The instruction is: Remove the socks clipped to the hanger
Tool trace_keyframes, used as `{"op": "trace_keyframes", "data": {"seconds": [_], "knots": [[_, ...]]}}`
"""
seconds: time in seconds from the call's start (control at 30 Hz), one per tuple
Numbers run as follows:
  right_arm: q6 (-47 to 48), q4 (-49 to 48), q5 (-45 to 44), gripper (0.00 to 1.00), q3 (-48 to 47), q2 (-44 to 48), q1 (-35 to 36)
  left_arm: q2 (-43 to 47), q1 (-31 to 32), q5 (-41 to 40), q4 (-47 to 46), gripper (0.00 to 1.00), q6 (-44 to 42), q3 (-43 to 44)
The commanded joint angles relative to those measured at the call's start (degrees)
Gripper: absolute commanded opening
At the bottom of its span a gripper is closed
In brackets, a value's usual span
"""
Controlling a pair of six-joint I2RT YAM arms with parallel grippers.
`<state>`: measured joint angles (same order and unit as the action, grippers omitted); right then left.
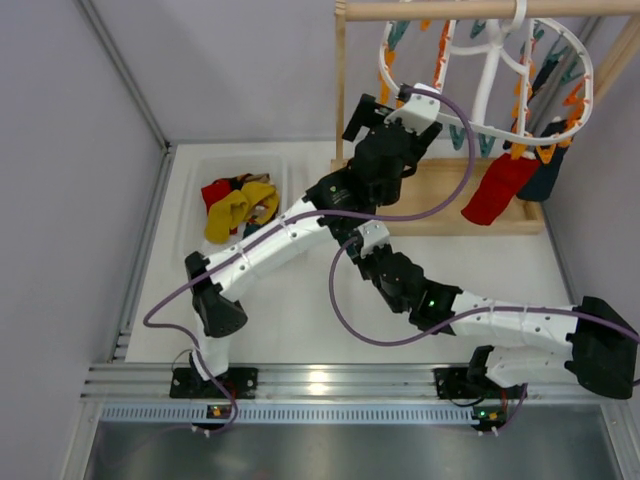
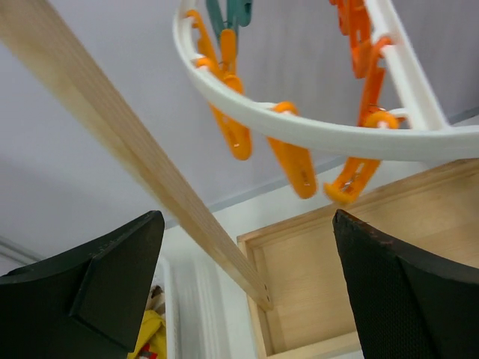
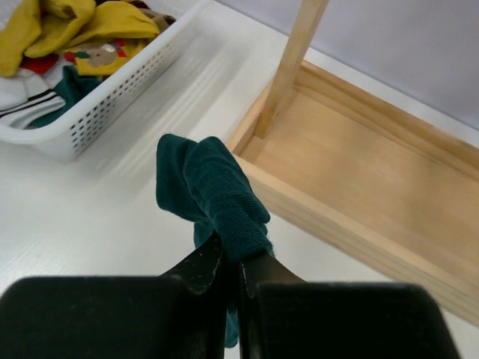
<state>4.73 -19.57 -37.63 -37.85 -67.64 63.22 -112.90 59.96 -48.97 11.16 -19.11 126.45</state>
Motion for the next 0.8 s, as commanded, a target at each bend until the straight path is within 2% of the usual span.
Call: {"op": "trace_keyframes", "data": {"seconds": [0.0,0.27,0.37,0.6,0.73,0.77], "knots": [[-4.1,1.7,5.7,0.0,0.6,1.5,-0.2,9.6,-0.2,-3.0,-1.8,0.99,4.3,-4.7],[-6.3,4.2,14.9,0.0,-4.8,-3.4,-1.9,25.1,-0.7,-12.5,-1.8,0.99,6.8,-23.0],[-6.5,5.5,18.6,0.0,-10.4,-7.9,-2.8,32.6,-1.1,-16.1,-1.8,0.99,8.3,-30.9],[-6.3,7.5,28.2,0.0,-30.5,-23.0,-3.0,53.1,-0.6,-24.5,1.0,0.99,13.2,-44.5],[-6.1,7.5,35.7,0.0,-43.1,-33.2,-3.1,57.7,1.5,-31.4,0.8,0.99,11.1,-47.6],[-6.1,7.9,37.1,0.0,-48.8,-37.7,-3.1,58.1,2.3,-32.3,0.8,0.99,10.2,-47.4]]}}
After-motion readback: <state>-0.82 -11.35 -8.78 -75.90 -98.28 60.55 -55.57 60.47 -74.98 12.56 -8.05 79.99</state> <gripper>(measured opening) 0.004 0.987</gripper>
